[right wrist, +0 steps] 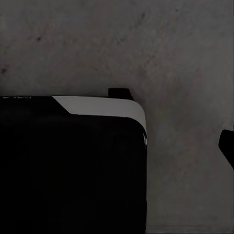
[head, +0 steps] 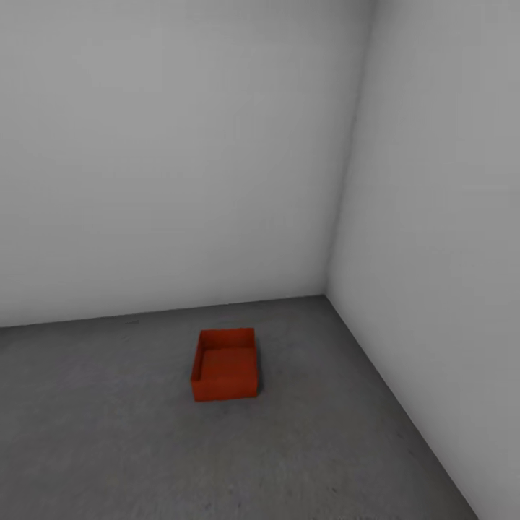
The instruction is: Move the two storage containers from the living room to the garage. In the garage, place one container on the floor and stack the other container on top of it (either order is fine).
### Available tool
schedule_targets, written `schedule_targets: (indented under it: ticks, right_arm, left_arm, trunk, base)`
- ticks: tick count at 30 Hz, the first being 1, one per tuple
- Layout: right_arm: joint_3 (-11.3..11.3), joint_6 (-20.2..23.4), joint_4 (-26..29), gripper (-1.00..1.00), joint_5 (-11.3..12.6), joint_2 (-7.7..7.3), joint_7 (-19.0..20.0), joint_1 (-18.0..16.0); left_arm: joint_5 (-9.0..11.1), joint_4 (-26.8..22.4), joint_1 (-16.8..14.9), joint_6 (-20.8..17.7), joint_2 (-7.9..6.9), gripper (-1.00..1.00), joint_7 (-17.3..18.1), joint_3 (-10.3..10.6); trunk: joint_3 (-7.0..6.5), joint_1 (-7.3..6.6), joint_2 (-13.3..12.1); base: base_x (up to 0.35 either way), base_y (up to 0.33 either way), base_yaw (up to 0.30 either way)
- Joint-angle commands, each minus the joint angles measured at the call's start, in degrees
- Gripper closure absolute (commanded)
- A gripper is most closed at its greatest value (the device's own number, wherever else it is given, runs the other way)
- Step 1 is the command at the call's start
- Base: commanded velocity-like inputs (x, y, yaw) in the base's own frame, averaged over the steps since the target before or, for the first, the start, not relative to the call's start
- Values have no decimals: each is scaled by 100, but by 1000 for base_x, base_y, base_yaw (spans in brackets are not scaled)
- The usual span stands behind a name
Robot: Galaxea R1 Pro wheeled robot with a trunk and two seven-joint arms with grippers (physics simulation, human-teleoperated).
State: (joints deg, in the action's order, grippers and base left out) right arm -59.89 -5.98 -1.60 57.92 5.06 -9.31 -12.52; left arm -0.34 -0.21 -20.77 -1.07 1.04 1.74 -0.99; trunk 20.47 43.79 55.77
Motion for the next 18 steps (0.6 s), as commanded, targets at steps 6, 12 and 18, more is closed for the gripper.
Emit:
schedule_targets:
  ticks: [6,12,18]
  right_arm:
    - [-49,-213,-16,-100,46,-54,40,165]
    - [-49,-274,-16,-100,43,-96,49,290]
    - [-49,-288,-16,-100,30,-101,52,331]
  left_arm:
    - [5,-5,471,19,58,-100,17,-15]
    - [22,-5,694,208,40,-100,-48,-17]
    - [19,-6,734,245,31,-100,-60,-15]
  trunk:
    - [1,0,4]
    - [-15,0,4]
    - [-33,0,4]
  base:
    - [0,0,-243]
    - [0,0,-203]
    - [0,0,-159]
